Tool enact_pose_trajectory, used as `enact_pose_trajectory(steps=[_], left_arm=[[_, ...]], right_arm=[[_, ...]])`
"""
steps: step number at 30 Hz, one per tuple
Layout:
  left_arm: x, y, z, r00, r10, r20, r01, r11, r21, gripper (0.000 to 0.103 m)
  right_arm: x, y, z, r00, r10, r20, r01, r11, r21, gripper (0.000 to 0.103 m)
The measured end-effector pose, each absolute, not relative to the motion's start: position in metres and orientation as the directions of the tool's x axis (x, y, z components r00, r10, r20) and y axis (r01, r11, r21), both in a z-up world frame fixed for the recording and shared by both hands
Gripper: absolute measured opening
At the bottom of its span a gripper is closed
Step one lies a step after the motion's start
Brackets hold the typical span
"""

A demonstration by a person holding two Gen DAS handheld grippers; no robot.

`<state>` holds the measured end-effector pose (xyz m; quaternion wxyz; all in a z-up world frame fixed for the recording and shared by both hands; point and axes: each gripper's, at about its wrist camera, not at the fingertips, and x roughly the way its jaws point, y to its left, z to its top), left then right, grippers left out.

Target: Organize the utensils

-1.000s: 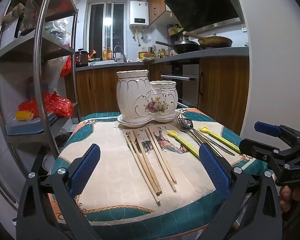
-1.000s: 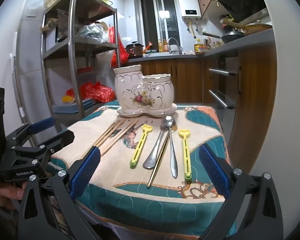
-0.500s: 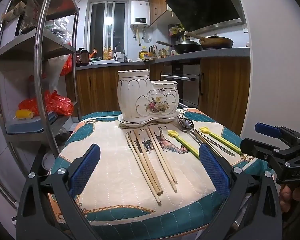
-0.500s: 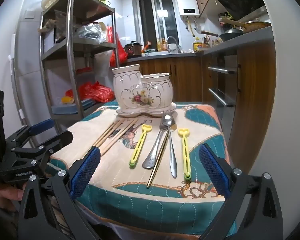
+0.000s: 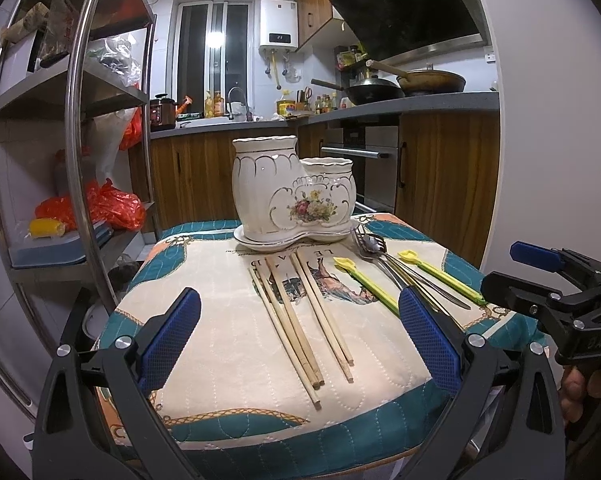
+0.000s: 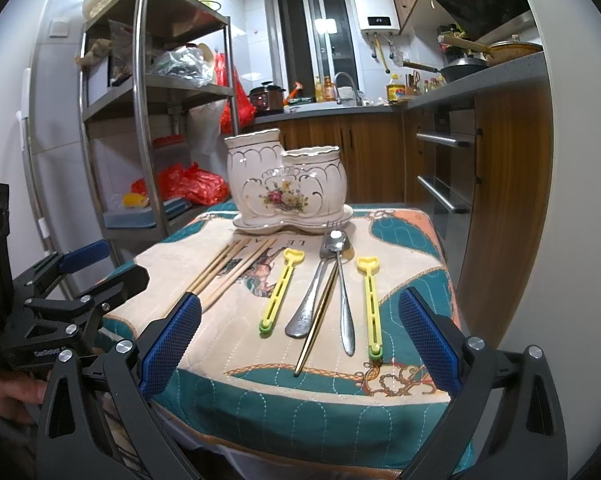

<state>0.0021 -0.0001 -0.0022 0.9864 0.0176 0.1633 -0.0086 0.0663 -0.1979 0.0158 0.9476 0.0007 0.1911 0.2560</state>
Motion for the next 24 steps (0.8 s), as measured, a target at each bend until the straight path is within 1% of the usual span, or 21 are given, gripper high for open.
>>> enact_pose_trajectory(steps=[24], left_arm=[[0.0025,0.0011,-0.0015,0.948,-0.021,-0.317,0.027,1.0,0.013,0.098]], right_arm=[[0.0661,-0.1963,0.015,0.795,0.487,-0.363,-0.485,0.868,0.102,0.098]])
